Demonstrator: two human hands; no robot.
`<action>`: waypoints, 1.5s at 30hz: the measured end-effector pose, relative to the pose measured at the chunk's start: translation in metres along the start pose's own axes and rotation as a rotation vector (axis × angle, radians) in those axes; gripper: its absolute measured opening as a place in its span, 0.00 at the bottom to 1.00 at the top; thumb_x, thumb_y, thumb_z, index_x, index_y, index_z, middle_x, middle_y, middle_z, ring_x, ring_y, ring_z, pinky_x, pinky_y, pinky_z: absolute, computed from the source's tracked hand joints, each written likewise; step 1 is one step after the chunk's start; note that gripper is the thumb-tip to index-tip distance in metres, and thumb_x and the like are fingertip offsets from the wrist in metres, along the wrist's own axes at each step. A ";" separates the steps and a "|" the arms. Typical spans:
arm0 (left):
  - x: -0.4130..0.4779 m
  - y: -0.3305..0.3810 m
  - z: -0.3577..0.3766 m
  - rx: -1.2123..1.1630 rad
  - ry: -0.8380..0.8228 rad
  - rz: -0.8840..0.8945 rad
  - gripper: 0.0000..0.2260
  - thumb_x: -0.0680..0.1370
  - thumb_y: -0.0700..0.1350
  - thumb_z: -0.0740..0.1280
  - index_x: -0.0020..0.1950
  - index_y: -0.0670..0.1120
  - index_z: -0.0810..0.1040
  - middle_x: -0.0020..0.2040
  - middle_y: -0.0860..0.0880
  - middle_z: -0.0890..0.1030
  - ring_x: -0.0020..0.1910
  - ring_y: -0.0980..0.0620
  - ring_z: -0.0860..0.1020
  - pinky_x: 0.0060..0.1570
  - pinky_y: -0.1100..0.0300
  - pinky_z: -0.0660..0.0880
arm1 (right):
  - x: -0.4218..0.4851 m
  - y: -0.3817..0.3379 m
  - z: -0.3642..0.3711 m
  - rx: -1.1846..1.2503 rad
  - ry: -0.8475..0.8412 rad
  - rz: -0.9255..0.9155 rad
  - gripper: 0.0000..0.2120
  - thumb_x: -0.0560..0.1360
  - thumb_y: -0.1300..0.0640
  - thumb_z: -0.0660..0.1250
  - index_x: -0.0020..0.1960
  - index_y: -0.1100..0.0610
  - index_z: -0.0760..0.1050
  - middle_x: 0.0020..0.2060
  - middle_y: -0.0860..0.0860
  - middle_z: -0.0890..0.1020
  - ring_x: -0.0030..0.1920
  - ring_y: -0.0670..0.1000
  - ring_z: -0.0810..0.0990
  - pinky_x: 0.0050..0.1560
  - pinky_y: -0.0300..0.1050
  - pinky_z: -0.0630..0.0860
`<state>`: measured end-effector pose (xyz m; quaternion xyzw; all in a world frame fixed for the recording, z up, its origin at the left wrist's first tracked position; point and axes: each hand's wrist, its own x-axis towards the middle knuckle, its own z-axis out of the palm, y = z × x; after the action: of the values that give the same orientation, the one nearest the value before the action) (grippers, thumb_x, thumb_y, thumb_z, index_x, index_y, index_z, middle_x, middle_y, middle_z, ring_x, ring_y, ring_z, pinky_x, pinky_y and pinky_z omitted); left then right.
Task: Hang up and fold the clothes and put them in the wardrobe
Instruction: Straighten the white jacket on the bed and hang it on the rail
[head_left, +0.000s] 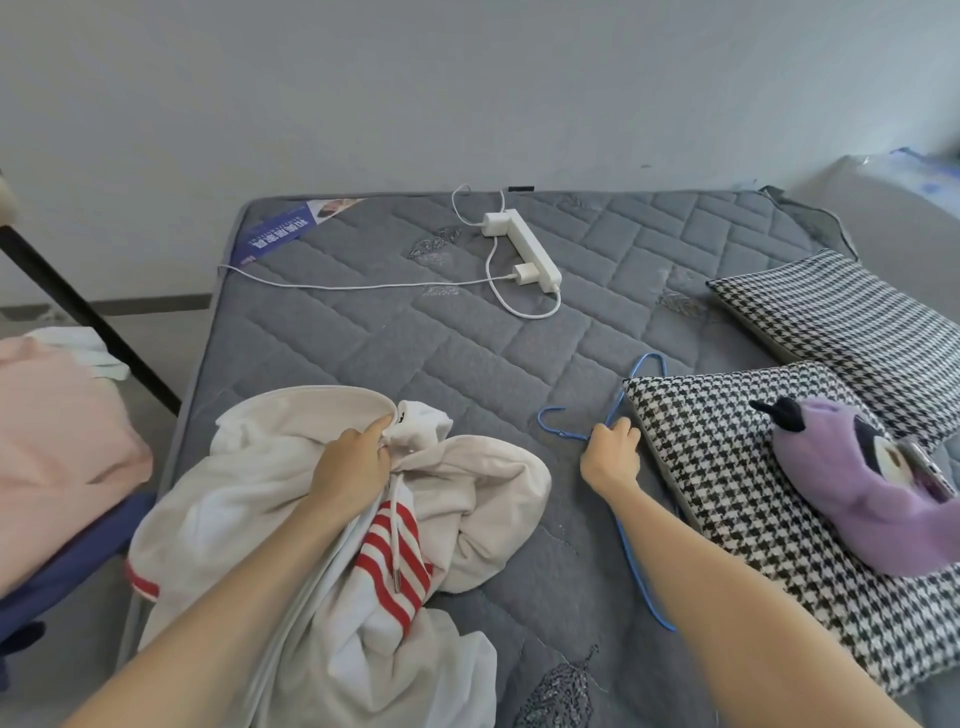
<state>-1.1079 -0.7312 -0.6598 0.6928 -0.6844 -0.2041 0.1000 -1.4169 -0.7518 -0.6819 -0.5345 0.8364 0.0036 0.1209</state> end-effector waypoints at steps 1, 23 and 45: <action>0.000 0.000 0.000 0.002 -0.005 -0.001 0.22 0.82 0.45 0.56 0.76 0.52 0.61 0.58 0.40 0.76 0.57 0.40 0.75 0.54 0.53 0.69 | 0.000 -0.003 -0.001 -0.005 0.036 0.005 0.13 0.77 0.64 0.61 0.61 0.61 0.71 0.62 0.59 0.67 0.64 0.61 0.64 0.57 0.53 0.71; -0.057 -0.052 -0.107 -0.318 0.356 -0.065 0.15 0.81 0.37 0.56 0.63 0.44 0.77 0.61 0.44 0.80 0.61 0.42 0.75 0.58 0.55 0.68 | -0.086 -0.132 -0.073 0.176 -0.036 -0.546 0.07 0.77 0.57 0.56 0.44 0.54 0.73 0.43 0.53 0.78 0.50 0.60 0.79 0.42 0.47 0.68; -0.125 -0.110 -0.091 -0.444 -0.056 -0.107 0.37 0.75 0.50 0.72 0.77 0.48 0.56 0.75 0.49 0.64 0.73 0.47 0.63 0.68 0.55 0.65 | -0.143 -0.139 -0.056 -0.054 -0.449 -0.692 0.40 0.72 0.37 0.68 0.75 0.55 0.58 0.72 0.53 0.65 0.70 0.56 0.66 0.64 0.50 0.68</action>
<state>-0.9672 -0.6157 -0.6066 0.6833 -0.5875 -0.3738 0.2197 -1.2467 -0.6915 -0.5814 -0.7731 0.5599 0.1014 0.2804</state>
